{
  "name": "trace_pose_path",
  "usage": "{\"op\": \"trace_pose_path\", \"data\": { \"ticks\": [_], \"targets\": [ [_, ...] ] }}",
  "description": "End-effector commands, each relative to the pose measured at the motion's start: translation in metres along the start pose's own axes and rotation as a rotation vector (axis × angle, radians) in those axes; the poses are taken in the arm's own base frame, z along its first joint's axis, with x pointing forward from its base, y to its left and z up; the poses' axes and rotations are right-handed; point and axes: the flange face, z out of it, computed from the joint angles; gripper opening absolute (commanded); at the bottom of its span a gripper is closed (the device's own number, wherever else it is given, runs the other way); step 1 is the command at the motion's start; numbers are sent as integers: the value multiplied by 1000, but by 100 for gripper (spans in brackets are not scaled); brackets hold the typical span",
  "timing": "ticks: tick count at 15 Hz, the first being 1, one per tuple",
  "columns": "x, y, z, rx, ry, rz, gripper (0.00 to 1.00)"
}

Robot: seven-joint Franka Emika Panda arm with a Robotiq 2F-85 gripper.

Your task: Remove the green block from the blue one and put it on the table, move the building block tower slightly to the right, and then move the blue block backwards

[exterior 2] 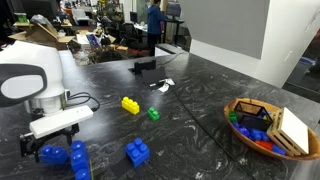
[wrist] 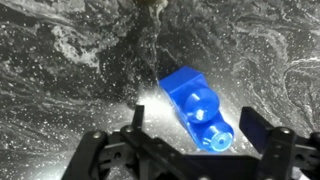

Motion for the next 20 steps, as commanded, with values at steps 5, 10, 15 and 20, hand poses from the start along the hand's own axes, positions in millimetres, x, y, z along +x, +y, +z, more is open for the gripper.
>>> {"op": "trace_pose_path", "data": {
  "ticks": [5,10,15,20],
  "targets": [
    [-13,6,-3,-45,8,62,48],
    [-23,9,-15,-63,27,106,14],
    [-42,22,-63,-144,68,228,10],
    [-63,44,-91,-194,80,393,10]
  ]
}}
